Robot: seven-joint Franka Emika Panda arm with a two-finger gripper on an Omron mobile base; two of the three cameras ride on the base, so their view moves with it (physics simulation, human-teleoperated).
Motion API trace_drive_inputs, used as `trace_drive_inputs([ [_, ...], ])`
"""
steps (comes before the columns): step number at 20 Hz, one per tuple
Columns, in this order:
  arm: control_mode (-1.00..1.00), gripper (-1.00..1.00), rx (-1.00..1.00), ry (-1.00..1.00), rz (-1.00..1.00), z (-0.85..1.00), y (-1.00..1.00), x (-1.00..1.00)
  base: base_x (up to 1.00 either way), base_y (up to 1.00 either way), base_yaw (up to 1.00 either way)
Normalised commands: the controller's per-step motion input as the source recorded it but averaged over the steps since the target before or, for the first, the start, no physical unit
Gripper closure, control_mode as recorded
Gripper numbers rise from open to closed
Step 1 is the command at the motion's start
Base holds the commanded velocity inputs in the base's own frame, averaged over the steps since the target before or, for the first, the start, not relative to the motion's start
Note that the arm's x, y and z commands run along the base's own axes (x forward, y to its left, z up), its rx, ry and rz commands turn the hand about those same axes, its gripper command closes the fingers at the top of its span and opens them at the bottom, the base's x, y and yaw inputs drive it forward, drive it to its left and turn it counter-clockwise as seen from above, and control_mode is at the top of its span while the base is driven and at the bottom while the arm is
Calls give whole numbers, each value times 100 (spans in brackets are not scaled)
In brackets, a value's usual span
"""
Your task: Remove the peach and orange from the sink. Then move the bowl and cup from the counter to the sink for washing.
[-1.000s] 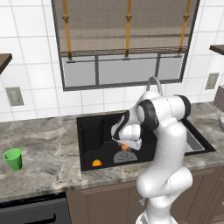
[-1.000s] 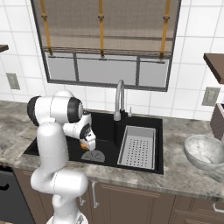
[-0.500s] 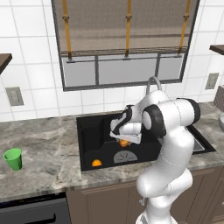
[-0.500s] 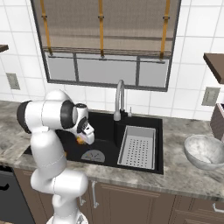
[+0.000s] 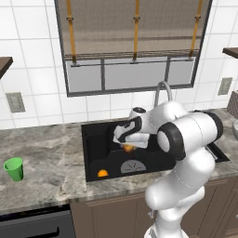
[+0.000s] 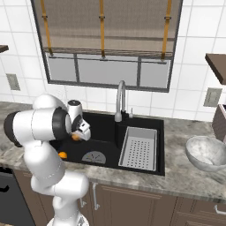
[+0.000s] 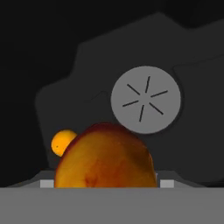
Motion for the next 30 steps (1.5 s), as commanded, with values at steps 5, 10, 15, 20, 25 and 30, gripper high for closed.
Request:
trace_drive_inputs([
  [5, -100, 100, 0, -10, 7, 38, 23, -13, 0, 0, 0],
  [10, -100, 100, 0, -8, 6, 34, 25, -17, 0, 0, 0],
  [15, -100, 100, 0, -3, 8, 35, 28, -18, 0, 0, 0],
  [20, -100, 100, 0, -4, 10, 36, 31, -16, 0, 0, 0],
  [25, -100, 100, 0, -13, 9, 29, 34, -13, 0, 0, 0],
  [30, -100, 100, -1, -17, 6, 22, 40, -9, 0, 0, 0],
])
